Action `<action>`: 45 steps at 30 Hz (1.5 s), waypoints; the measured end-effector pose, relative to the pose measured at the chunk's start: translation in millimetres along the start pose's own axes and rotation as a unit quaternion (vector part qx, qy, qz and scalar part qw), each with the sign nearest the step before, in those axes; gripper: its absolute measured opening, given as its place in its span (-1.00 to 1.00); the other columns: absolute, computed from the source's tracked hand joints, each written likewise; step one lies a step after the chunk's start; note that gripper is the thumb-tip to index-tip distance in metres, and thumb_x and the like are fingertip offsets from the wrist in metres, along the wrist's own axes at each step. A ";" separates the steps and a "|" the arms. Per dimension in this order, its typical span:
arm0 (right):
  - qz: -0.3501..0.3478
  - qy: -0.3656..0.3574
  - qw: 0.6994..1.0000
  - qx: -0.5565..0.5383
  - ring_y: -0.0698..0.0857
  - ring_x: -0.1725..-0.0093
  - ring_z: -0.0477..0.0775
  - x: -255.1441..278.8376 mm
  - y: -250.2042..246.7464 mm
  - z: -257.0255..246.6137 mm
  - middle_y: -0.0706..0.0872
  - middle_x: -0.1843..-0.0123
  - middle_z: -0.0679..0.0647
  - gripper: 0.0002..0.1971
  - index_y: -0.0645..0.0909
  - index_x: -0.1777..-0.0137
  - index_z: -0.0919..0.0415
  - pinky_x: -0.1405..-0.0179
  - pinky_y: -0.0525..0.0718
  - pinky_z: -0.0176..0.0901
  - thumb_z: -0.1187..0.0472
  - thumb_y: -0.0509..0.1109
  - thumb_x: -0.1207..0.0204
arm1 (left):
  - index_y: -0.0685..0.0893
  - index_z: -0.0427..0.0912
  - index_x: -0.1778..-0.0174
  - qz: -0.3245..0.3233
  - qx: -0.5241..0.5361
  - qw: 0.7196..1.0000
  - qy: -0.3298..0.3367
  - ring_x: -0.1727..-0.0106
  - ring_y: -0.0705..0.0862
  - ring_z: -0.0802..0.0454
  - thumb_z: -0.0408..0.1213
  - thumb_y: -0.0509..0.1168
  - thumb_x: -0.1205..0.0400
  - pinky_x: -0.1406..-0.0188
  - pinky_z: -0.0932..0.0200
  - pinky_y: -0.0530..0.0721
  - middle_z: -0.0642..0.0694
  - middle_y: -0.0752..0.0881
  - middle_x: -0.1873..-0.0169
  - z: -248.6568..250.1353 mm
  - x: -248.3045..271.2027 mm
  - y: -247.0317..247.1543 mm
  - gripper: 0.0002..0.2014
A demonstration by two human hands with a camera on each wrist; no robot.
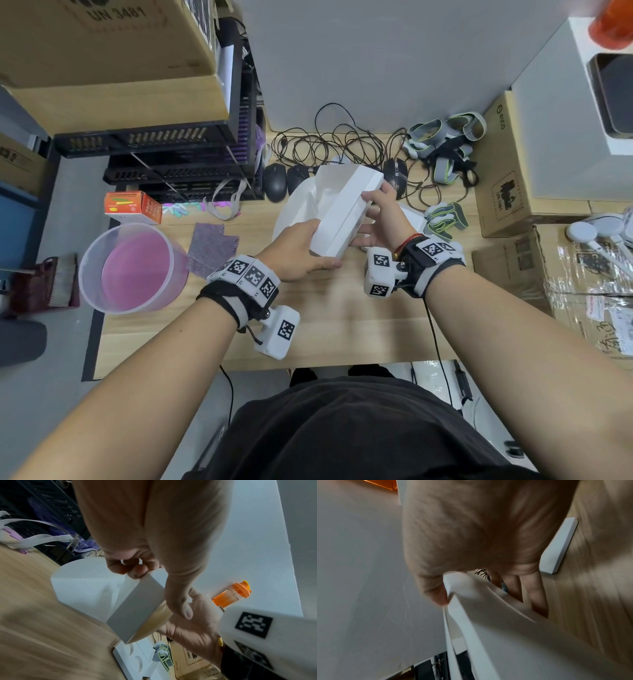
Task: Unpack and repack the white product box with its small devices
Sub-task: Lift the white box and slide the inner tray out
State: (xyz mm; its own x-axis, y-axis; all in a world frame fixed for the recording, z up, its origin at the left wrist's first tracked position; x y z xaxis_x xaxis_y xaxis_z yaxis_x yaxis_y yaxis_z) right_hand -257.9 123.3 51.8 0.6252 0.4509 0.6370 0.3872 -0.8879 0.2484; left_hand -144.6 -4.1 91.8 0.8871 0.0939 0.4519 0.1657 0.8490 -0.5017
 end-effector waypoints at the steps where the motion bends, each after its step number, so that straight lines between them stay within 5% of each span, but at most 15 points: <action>1: -0.013 0.000 1.000 -0.002 0.83 0.27 0.22 -0.1 0.3 0.6 0.62 -0.15 0.18 -0.47 0.23 -0.51 -0.18 0.21 0.80 0.29 0.19 0.30 -0.62 | 0.56 -0.08 -0.27 -0.002 0.002 1.000 0.001 -0.03 0.76 0.00 -0.02 0.60 -0.42 -0.14 0.01 0.70 0.02 0.73 -0.10 0.9 0.0 -1.1 -0.43; 7: 0.038 0.008 0.999 -0.013 0.86 0.21 0.23 -1.7 -11.0 1.2 0.55 -0.32 0.28 -0.35 0.17 -0.45 -0.05 0.14 0.82 0.27 0.27 0.47 -0.51 | 0.48 -0.20 -0.25 0.013 -0.093 0.996 0.013 -0.06 0.60 -0.12 -0.13 0.50 -0.51 0.02 0.03 0.59 -0.12 0.64 -0.08 3.5 -2.7 -12.8 -0.52; 10: 0.111 -0.083 0.983 0.117 0.66 -0.26 0.19 -1.9 -21.1 -12.7 0.45 -0.41 0.18 -0.13 0.16 -0.51 -0.06 -0.23 0.72 0.21 0.11 0.63 -0.33 | 0.43 -0.17 -0.11 0.010 -0.132 0.991 -0.003 -0.01 0.56 -0.15 -0.14 0.48 -0.49 0.18 0.04 0.49 -0.14 0.60 0.01 1.8 -4.5 -17.8 -0.58; 12: 0.140 -0.213 0.929 0.268 0.45 -0.45 0.16 -2.6 -24.2 -31.8 0.38 -0.47 0.15 0.02 0.20 -0.54 -0.07 -0.46 0.52 0.16 0.01 0.68 -0.09 | 0.42 -0.14 -0.05 -0.008 -0.167 0.986 -0.019 0.01 0.56 -0.15 -0.13 0.49 -0.47 0.21 0.07 0.44 -0.11 0.59 0.05 -2.3 -4.7 -20.8 -0.59; 14: 0.073 -0.306 0.846 0.430 0.37 -0.50 0.20 -1.3 -4.5 -44.4 0.42 -0.49 0.13 -0.06 0.37 -0.50 -0.10 -0.52 0.39 0.28 -0.07 0.59 -0.03 | 0.46 -0.18 -0.07 -0.038 -0.195 0.979 -0.043 0.02 0.56 -0.13 -0.15 0.49 -0.47 0.20 0.07 0.47 -0.09 0.58 0.06 -7.5 -4.7 -21.6 -0.60; 17: -0.089 -0.285 0.699 0.649 0.45 -0.43 0.09 6.6 44.4 -35.2 0.57 -0.42 -0.01 -0.28 0.60 -0.26 -0.18 -0.57 0.24 0.29 -0.37 0.52 -0.05 | 0.54 -0.19 -0.15 -0.051 -0.193 0.979 -0.047 0.02 0.60 -0.09 -0.17 0.53 -0.42 0.16 0.06 0.56 -0.09 0.64 0.01 -8.3 -8.0 -21.4 -0.55; 18: -0.129 -0.253 0.680 0.676 0.52 -0.34 0.04 9.4 55.3 -27.7 0.63 -0.33 -0.05 -0.30 0.59 -0.23 -0.13 -0.54 0.28 0.21 -0.37 0.58 -0.09 | 0.55 -0.16 -0.20 -0.045 -0.183 0.981 -0.042 0.02 0.60 -0.07 -0.17 0.54 -0.40 0.14 0.08 0.56 -0.07 0.65 -0.01 -7.5 -9.3 -22.2 -0.51; 21: -0.181 -0.197 0.711 0.650 0.63 -0.03 0.05 10.1 68.4 -14.6 0.66 -0.03 -0.05 -0.29 0.50 -0.25 0.04 -0.04 0.56 -0.05 -0.11 0.74 -0.16 | 0.56 -0.04 -0.31 -0.030 -0.148 0.988 -0.024 0.10 0.58 0.02 -0.20 0.56 -0.37 0.19 0.14 0.51 0.02 0.63 0.02 -8.8 -11.6 -26.2 -0.43; 25: -0.169 -0.212 0.720 0.639 0.46 0.29 -0.03 7.9 67.9 -9.7 0.50 0.29 -0.11 -0.51 0.54 0.01 0.15 0.34 0.34 -0.15 -0.06 0.71 -0.27 | 0.63 -0.04 -0.30 0.006 -0.115 0.993 0.017 0.33 0.53 0.22 -0.33 0.56 -0.40 0.39 0.45 0.43 0.10 0.62 0.18 -6.8 -7.4 -38.3 -0.48; 29: -0.162 -0.215 0.730 0.628 0.50 0.30 0.00 8.9 68.3 -5.6 0.64 0.27 0.04 -0.63 0.68 0.06 0.22 0.36 0.38 -0.18 -0.04 0.66 -0.36 | 0.69 -0.06 -0.28 0.032 -0.130 0.991 0.018 0.35 0.55 0.19 -0.24 0.57 -0.46 0.40 0.47 0.44 0.11 0.58 0.36 -10.1 -6.0 -42.8 -0.55; 33: -0.172 -0.208 0.721 0.638 0.56 0.22 -0.02 10.1 73.6 -0.6 0.67 0.22 -0.05 -0.67 0.71 -0.03 0.09 0.34 0.40 -0.26 -0.01 0.66 -0.36 | 0.73 -0.09 -0.23 0.034 -0.160 0.987 0.005 0.04 0.58 0.10 -0.07 0.60 -0.43 0.11 0.27 0.43 0.07 0.66 0.08 -16.8 -8.0 -40.2 -0.53; 38: -0.148 -0.193 0.692 0.679 0.63 0.12 0.06 4.5 62.7 1.4 0.71 0.12 -0.03 -0.62 0.73 -0.15 0.11 0.17 0.50 -0.15 0.05 0.65 -0.36 | 0.77 -0.08 -0.16 0.047 -0.127 0.990 -0.025 0.30 0.54 0.24 0.00 0.61 -0.41 0.38 0.39 0.36 0.15 0.63 0.27 -32.7 -10.5 -44.7 -0.56; 41: -0.153 -0.181 0.692 0.682 0.61 0.14 0.10 2.7 58.3 2.4 0.71 0.18 0.05 -0.72 0.75 -0.07 0.19 0.22 0.45 -0.13 0.12 0.62 -0.40 | 0.77 -0.07 -0.14 0.030 -0.147 0.988 -0.019 0.17 0.58 0.12 -0.02 0.62 -0.39 0.24 0.27 0.41 0.10 0.67 0.18 -34.2 -12.2 -40.0 -0.56; 45: -0.131 -0.192 0.700 0.676 0.63 -0.13 0.06 0.0 49.3 -1.2 0.74 -0.16 0.04 -0.53 0.66 -0.32 0.11 -0.01 0.48 -0.19 0.14 0.62 -0.40 | 0.77 -0.10 -0.09 0.049 -0.123 0.991 -0.029 0.11 0.61 0.04 -0.05 0.62 -0.40 0.26 0.32 0.40 0.09 0.66 0.18 -38.9 -16.9 -42.4 -0.60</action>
State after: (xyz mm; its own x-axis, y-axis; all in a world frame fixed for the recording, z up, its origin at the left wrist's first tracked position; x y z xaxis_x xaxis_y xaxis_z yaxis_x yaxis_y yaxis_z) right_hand -239.6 79.5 65.0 0.4492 0.8032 0.3913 0.6472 0.0094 -0.7622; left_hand -149.9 -62.0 76.8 0.8789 0.2055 0.4304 0.1864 0.6827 -0.7065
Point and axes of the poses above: each hand's wrist, its own x-axis away from the middle knuckle, its own y-axis out of the palm, z = x × y, the point moved 7 cm from there along -x, towards the middle knuckle
